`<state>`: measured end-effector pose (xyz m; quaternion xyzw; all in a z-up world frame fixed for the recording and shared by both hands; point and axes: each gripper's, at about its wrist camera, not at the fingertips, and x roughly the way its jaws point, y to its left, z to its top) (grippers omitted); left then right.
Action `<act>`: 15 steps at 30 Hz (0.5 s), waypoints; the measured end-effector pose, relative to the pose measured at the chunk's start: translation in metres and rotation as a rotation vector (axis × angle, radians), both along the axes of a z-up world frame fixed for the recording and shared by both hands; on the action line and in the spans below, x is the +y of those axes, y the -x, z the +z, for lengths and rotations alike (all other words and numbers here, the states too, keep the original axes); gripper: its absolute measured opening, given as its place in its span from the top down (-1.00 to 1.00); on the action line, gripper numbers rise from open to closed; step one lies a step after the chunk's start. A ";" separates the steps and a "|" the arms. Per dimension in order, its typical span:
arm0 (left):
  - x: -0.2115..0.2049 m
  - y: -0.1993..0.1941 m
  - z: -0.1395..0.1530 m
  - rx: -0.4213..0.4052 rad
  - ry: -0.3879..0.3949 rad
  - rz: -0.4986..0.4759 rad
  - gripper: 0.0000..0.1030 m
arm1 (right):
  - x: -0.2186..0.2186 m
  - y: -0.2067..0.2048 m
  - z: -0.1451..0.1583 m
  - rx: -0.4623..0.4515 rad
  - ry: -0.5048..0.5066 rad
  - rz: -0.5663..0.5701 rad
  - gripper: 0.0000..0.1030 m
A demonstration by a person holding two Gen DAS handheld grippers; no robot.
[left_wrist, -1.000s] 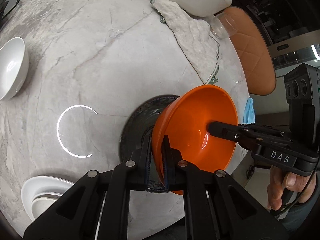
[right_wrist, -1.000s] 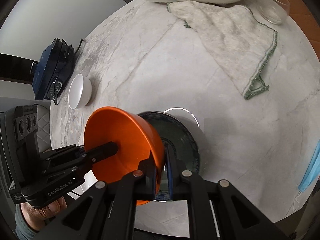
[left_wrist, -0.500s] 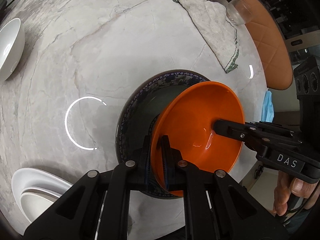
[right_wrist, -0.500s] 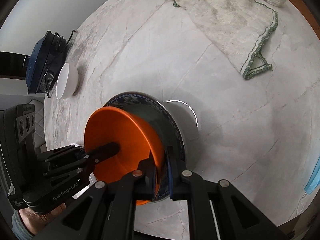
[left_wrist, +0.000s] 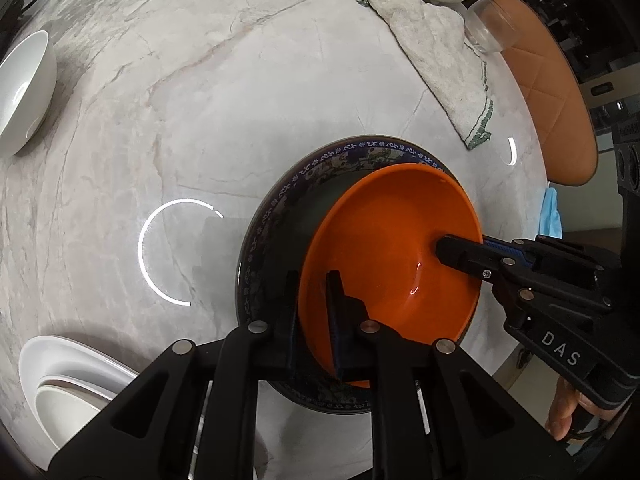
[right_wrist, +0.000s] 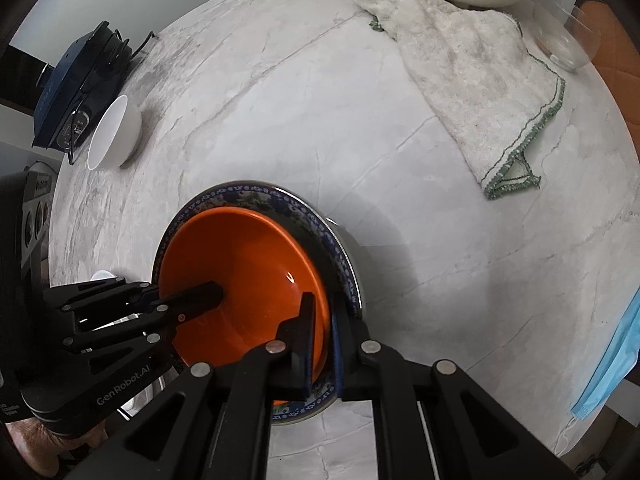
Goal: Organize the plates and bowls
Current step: 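Carry the orange bowl into the green bowl with both tools, then open both tools to release the orange bowl inside the green bowl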
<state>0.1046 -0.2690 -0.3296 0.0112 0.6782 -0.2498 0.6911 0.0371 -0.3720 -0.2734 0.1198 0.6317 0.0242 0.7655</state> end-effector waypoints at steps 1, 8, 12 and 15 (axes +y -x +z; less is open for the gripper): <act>0.001 0.000 0.001 -0.001 0.005 0.005 0.73 | 0.001 0.000 0.000 -0.003 0.008 0.005 0.84; 0.005 0.004 0.021 -0.051 0.050 0.036 0.04 | 0.001 0.003 0.002 -0.008 0.000 0.009 0.76; 0.007 0.009 0.045 -0.112 0.062 0.052 -0.37 | 0.001 0.010 0.011 -0.037 -0.031 0.011 0.51; 0.016 0.010 0.062 -0.141 0.078 0.095 -0.48 | -0.002 0.016 0.022 -0.073 -0.059 0.013 0.19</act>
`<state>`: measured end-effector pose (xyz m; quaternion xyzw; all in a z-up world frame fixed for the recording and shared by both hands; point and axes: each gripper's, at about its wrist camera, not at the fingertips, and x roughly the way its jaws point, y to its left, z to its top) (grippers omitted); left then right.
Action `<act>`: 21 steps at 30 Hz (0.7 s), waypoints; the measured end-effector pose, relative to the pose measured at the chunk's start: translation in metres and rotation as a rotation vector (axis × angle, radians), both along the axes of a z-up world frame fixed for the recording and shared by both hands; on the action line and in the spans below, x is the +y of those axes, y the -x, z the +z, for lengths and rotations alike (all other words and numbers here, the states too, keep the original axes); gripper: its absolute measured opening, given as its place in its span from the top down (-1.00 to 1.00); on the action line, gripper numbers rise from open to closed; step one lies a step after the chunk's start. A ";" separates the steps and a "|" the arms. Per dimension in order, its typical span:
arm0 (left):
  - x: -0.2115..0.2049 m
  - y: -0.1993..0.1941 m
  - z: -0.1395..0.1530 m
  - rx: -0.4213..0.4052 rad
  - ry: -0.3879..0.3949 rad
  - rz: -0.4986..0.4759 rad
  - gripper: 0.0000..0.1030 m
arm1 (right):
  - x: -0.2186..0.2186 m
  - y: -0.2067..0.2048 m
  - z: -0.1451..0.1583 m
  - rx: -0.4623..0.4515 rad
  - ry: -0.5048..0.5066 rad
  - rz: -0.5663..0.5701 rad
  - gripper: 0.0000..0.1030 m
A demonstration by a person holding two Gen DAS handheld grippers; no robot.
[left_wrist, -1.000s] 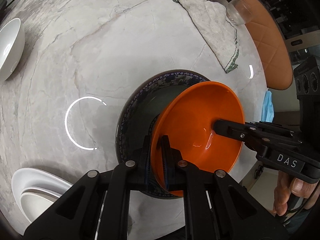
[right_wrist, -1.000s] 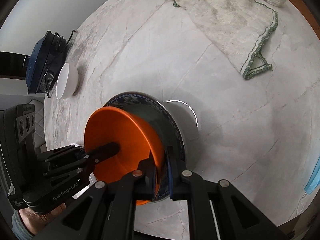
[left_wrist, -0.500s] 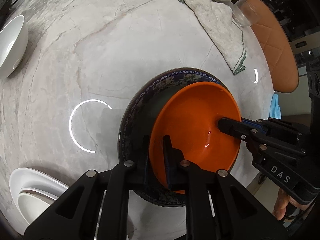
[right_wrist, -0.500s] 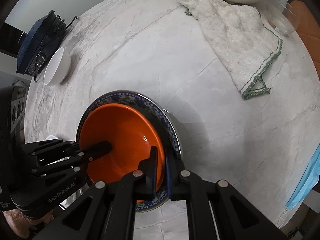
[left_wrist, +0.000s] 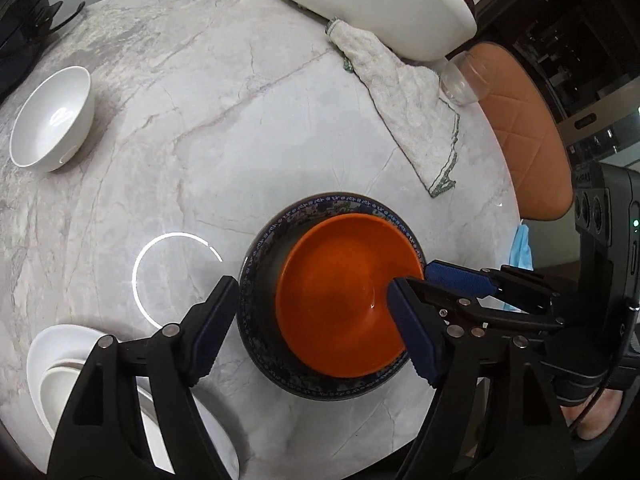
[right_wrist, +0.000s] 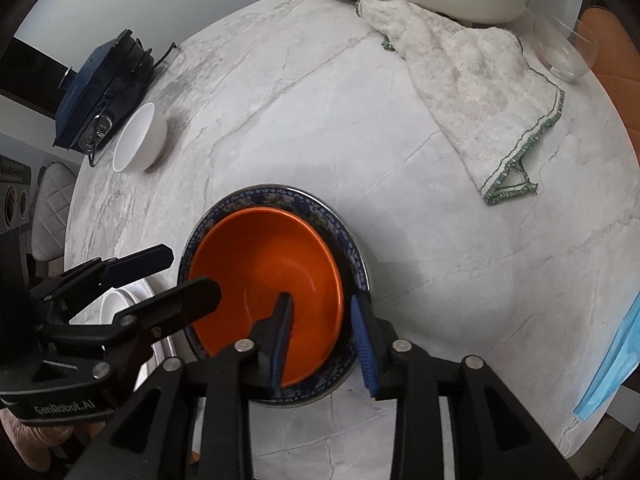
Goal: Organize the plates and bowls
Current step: 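Open both tools to release the orange bowl inside the green bowl, then move both tools to the white bowl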
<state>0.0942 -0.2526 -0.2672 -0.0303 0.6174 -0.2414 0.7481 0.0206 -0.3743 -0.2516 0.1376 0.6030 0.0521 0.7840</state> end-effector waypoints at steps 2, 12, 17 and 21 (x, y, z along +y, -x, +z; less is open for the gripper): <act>0.008 0.001 0.011 -0.021 0.001 0.030 -0.64 | -0.005 0.002 0.007 -0.018 -0.019 -0.007 0.05; 0.094 -0.010 0.056 -0.202 -0.101 0.171 -0.98 | -0.019 -0.043 0.054 -0.156 -0.182 0.034 -0.49; 0.161 -0.041 0.049 -0.209 -0.142 0.234 -0.99 | 0.014 -0.083 0.071 -0.182 -0.237 0.074 -0.50; 0.225 -0.083 0.031 -0.143 -0.166 0.305 -0.98 | 0.050 -0.114 0.072 -0.180 -0.246 0.067 -0.50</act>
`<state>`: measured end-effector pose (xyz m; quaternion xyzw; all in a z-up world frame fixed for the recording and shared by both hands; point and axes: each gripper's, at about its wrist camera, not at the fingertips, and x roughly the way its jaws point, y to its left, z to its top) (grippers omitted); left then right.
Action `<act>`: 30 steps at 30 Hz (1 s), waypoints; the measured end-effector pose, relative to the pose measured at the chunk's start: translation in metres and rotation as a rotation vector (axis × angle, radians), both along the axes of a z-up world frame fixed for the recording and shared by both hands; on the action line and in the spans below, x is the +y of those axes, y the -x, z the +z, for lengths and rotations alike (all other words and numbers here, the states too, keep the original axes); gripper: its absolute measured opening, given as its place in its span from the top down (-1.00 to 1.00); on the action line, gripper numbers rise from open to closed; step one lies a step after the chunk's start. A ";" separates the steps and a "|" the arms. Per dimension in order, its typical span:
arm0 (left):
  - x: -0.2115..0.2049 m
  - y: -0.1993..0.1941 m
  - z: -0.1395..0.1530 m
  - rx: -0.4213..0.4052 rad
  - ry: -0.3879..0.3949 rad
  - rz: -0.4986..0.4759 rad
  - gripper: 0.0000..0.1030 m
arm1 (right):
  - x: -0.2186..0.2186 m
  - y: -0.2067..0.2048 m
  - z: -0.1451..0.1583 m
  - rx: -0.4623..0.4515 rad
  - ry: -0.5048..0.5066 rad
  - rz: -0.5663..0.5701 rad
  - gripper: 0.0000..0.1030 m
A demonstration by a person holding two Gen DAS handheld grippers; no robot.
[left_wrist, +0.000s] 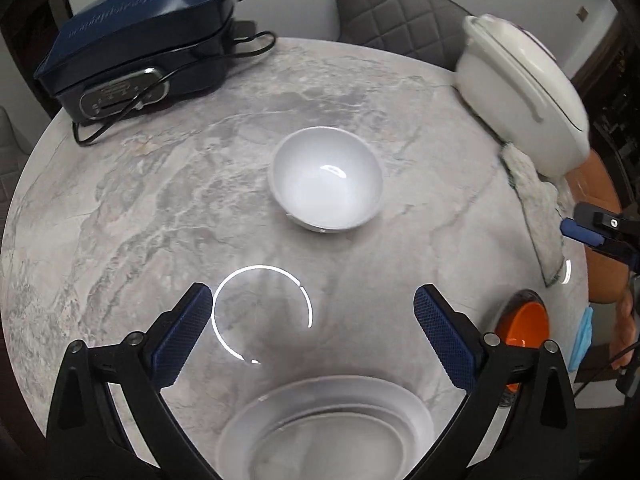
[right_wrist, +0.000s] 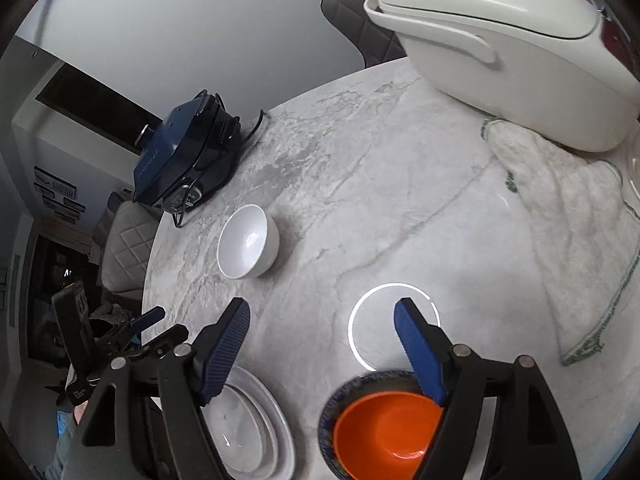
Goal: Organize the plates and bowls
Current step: 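Move both tools to the white bowl, then grasp the white bowl rim with the left tool while the right tool grasps it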
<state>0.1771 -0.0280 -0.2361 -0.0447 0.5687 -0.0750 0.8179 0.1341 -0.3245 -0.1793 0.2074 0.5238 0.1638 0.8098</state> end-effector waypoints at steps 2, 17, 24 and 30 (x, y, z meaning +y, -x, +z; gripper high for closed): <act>0.026 -0.020 -0.005 -0.010 0.003 0.018 -0.97 | 0.018 -0.017 -0.005 0.024 -0.046 -0.008 -0.50; 0.037 -0.123 -0.065 0.110 0.056 -0.091 -0.53 | 0.118 -0.112 -0.079 0.214 0.002 -0.005 -0.34; 0.035 -0.132 -0.090 0.151 0.099 -0.079 -0.49 | 0.128 -0.120 -0.098 0.266 0.010 0.027 0.19; 0.029 -0.137 -0.103 0.180 0.114 -0.101 -0.12 | 0.139 -0.128 -0.103 0.270 0.015 0.053 0.19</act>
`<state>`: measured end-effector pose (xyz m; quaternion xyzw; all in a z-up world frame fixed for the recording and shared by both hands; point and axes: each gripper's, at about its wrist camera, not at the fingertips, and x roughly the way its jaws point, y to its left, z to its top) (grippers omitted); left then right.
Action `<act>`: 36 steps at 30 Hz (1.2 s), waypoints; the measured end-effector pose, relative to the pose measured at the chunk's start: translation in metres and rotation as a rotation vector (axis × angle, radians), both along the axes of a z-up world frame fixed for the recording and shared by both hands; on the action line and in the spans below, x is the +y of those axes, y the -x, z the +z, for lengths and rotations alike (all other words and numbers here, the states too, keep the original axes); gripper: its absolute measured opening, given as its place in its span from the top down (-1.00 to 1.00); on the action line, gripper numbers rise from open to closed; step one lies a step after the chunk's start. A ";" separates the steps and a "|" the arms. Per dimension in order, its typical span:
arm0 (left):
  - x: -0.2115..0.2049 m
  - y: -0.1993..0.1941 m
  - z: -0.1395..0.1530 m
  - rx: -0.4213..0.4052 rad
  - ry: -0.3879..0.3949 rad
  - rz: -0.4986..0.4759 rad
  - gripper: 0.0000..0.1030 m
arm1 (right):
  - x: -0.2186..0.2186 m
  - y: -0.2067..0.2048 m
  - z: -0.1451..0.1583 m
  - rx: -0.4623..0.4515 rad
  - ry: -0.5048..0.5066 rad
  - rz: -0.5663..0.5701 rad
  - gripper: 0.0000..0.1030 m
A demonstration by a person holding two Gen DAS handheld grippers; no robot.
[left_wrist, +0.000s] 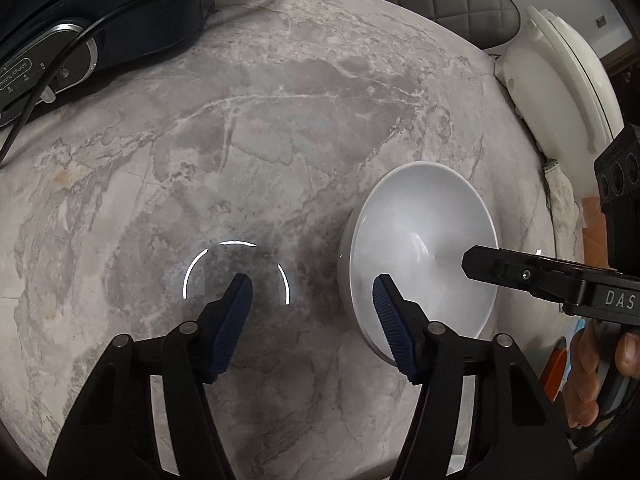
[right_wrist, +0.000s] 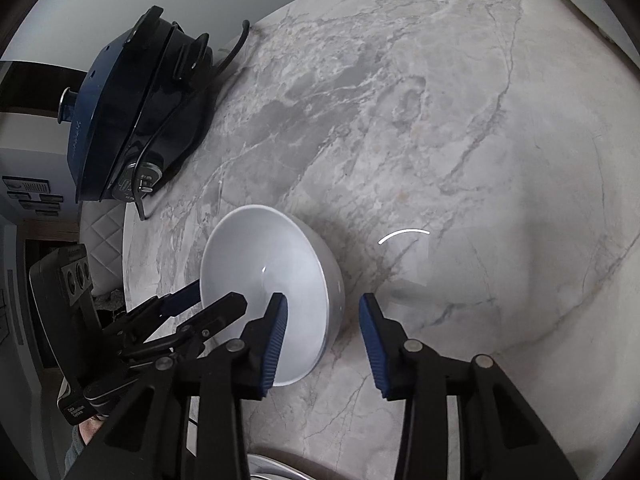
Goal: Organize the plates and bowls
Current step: 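Grasp the white bowl rim with the left tool while the right tool grasps it, then lift the white bowl with both tools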
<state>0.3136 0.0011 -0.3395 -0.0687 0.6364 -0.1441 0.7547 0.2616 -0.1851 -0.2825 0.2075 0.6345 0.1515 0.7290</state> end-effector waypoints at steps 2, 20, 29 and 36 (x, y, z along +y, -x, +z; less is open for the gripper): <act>-0.001 -0.002 -0.004 0.008 0.007 0.001 0.14 | 0.003 -0.002 -0.002 0.001 0.018 0.010 0.22; -0.017 -0.006 -0.013 0.034 0.023 -0.010 0.84 | 0.008 -0.006 -0.016 0.061 0.030 -0.013 0.76; -0.014 -0.005 0.011 0.019 0.038 -0.009 0.84 | 0.004 -0.004 -0.001 0.054 0.043 -0.035 0.78; -0.030 0.005 0.044 -0.023 0.049 -0.042 0.84 | -0.010 0.005 0.029 0.021 0.052 -0.055 0.78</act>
